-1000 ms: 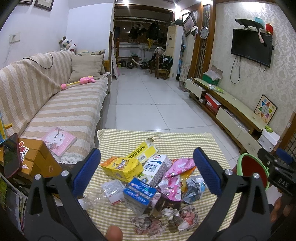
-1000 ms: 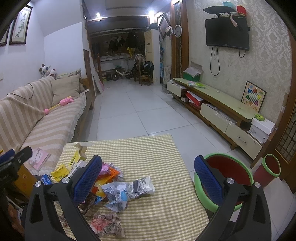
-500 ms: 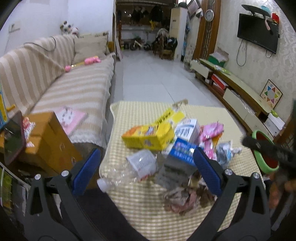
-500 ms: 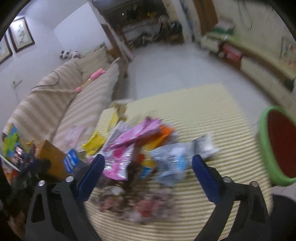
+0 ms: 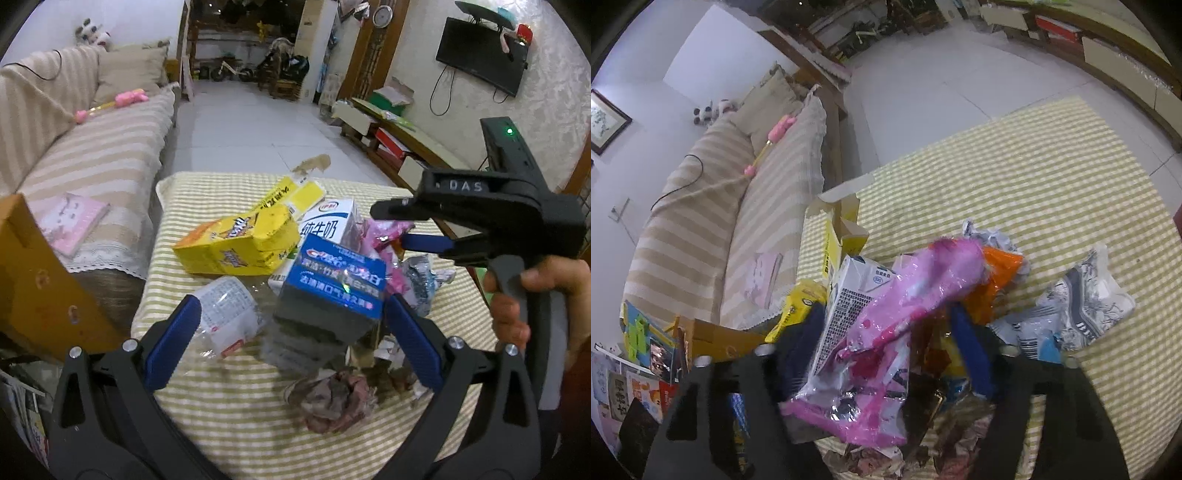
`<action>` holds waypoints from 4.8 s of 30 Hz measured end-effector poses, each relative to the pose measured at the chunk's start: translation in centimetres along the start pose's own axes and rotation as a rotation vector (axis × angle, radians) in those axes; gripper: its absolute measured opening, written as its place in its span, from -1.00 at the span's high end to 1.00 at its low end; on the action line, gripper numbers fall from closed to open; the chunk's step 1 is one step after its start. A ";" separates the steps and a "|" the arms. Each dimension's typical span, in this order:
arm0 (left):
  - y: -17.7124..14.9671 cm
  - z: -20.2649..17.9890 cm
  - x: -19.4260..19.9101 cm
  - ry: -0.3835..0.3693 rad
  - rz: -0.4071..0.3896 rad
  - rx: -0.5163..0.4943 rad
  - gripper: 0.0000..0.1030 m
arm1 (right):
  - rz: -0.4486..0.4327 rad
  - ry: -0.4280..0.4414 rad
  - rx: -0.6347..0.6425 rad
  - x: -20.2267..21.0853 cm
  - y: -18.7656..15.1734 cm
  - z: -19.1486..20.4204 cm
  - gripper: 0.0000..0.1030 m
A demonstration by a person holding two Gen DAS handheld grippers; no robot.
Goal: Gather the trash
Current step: 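Grasp the blue toothpaste box with the left tool while the right grasps a pink wrapper, then carry both items over the green-rimmed bin and open both tools to drop them, then move both tools back to the table and lower the left tool to the clear bottle, then grasp the clear plastic bottle with the left tool while the right reaches the yellow carton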
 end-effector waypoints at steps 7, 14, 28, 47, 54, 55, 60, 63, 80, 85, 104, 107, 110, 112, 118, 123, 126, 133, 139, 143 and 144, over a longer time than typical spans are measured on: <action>0.8 -0.5 -0.8 -0.051 0.002 -0.039 -0.90 | -0.047 0.062 0.014 1.4 0.1 -0.7 0.71; 1.9 -0.9 -1.6 -0.104 0.033 -0.015 -0.89 | -0.176 0.018 0.061 6.5 -1.7 -1.2 0.77; 3.0 -4.5 2.2 -0.041 -0.060 -0.081 -0.04 | -0.295 0.007 0.049 11.9 -6.5 -4.5 0.77; 10.8 -23.0 -0.9 -0.410 -0.109 -0.179 -0.04 | -0.559 -0.194 -0.266 22.1 -8.6 -21.8 0.77; 13.0 -33.8 -5.3 -0.557 -0.051 -0.284 -0.04 | -0.593 -0.226 -0.395 23.9 -8.9 -28.6 0.77; 12.9 -34.5 -5.9 -0.568 -0.037 -0.287 -0.04 | -0.592 -0.225 -0.412 24.0 -8.9 -29.7 0.77; 12.9 -37.7 -9.1 -0.585 0.032 -0.296 -0.04 | -0.582 -0.229 -0.459 24.2 -9.2 -33.0 0.75; 12.6 -38.6 -10.6 -0.571 0.058 -0.316 -0.04 | -0.573 -0.241 -0.468 23.8 -9.3 -33.8 0.75; 11.4 -36.2 -9.0 -0.496 0.048 -0.303 -0.60 | -0.570 -0.257 -0.482 23.9 -10.6 -31.6 0.14; 10.0 -32.2 -5.5 -0.441 -0.003 -0.296 -0.60 | -0.540 -0.256 -0.419 23.0 -10.7 -27.8 0.09; 4.0 -6.7 2.0 -0.023 -0.023 -0.224 -0.77 | -0.314 -0.266 -0.061 13.7 -9.0 -11.5 0.00; 3.2 -2.0 0.4 0.102 0.088 -0.286 -0.77 | -0.301 -0.241 -0.031 13.1 -8.9 -9.9 -0.09; 2.5 1.5 -1.9 0.122 0.222 -0.342 -0.77 | -0.280 -0.233 -0.014 12.2 -8.6 -8.8 -0.09; 2.4 3.0 -3.5 0.122 0.302 -0.367 -0.77 | -0.264 -0.230 -0.004 11.5 -8.5 -8.1 -0.09; 3.3 5.0 -8.4 0.007 0.437 -0.361 -0.77 | -0.235 -0.221 0.046 10.5 -8.7 -5.7 -0.09; 3.1 4.4 -11.4 -0.045 0.526 -0.370 -0.61 | -0.224 -0.231 0.072 10.6 -8.9 -4.7 -0.09; 2.8 3.6 -11.0 -0.077 0.528 -0.386 -0.28 | -0.215 -0.235 0.076 10.3 -9.0 -4.5 -0.10; -0.7 0.5 -7.7 -0.168 0.490 -0.342 -0.21 | -0.174 -0.236 0.191 8.9 -7.5 -1.4 -0.12; -4.3 0.1 -4.6 -0.208 0.392 -0.212 -0.20 | -0.094 -0.266 0.474 5.0 -5.1 5.8 -0.12; -4.8 1.9 -2.1 -0.231 0.304 -0.041 -0.17 | -0.010 -0.288 0.629 0.6 -3.9 9.5 -0.17; -5.1 2.5 -1.7 -0.255 0.291 0.019 -0.16 | 0.017 -0.287 0.648 -0.6 -3.6 10.1 -0.17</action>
Point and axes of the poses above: each gripper's, at about its wrist camera, not at the fingertips, and x roughly against the way its jaws point, z to its left, y to its top, the point moved 2 cm from there along -x, roughly the way its jaws point, and after that the axes turned 13 degrees about z, right-handed, at the moved point
